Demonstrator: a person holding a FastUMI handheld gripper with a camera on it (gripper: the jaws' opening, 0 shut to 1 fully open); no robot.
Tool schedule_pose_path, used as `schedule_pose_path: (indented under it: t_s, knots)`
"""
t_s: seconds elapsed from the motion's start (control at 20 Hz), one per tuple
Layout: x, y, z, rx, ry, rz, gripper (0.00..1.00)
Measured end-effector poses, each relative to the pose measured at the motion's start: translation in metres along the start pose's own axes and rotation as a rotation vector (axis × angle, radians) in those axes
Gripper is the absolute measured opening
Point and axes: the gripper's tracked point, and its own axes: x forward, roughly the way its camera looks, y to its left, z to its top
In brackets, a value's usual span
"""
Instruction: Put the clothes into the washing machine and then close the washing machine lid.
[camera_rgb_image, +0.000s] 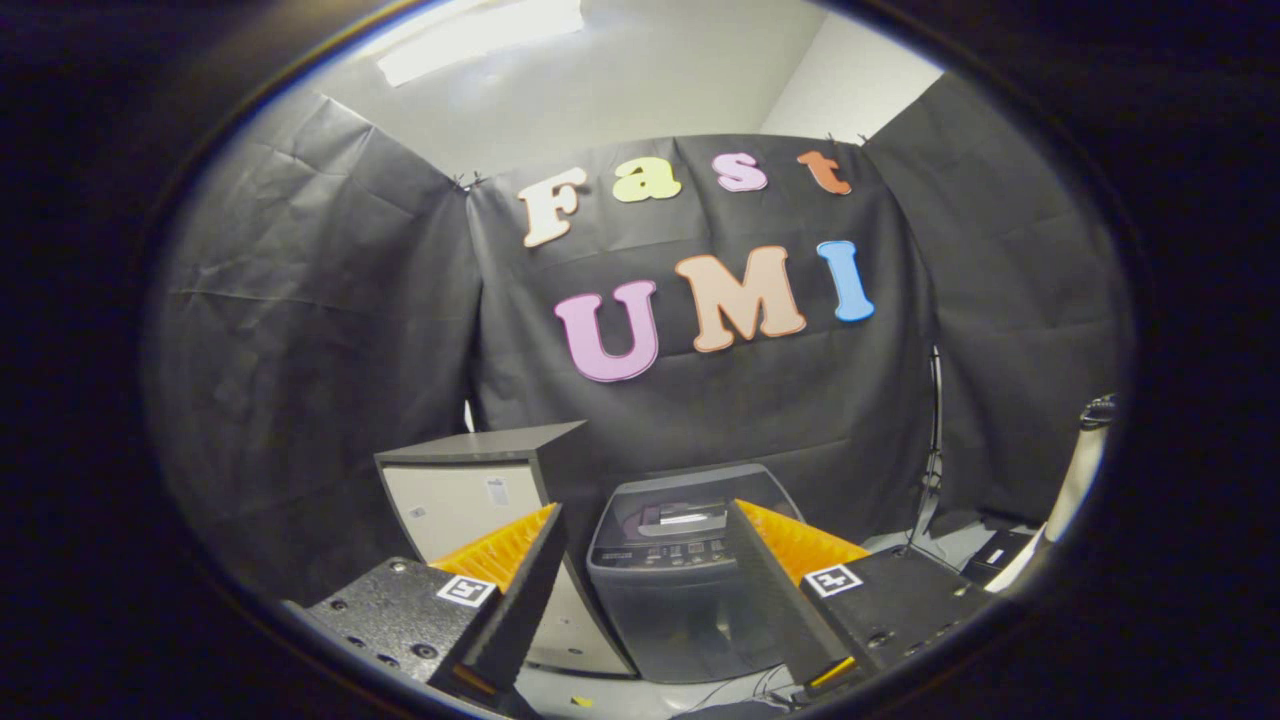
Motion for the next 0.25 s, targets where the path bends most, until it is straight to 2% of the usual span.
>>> schedule_pose_path:
  t_s: [0.25]
  knots:
    - [-0.0026, -0.0071, 0.0062, 0.009, -0.003, 0.008, 0.96]
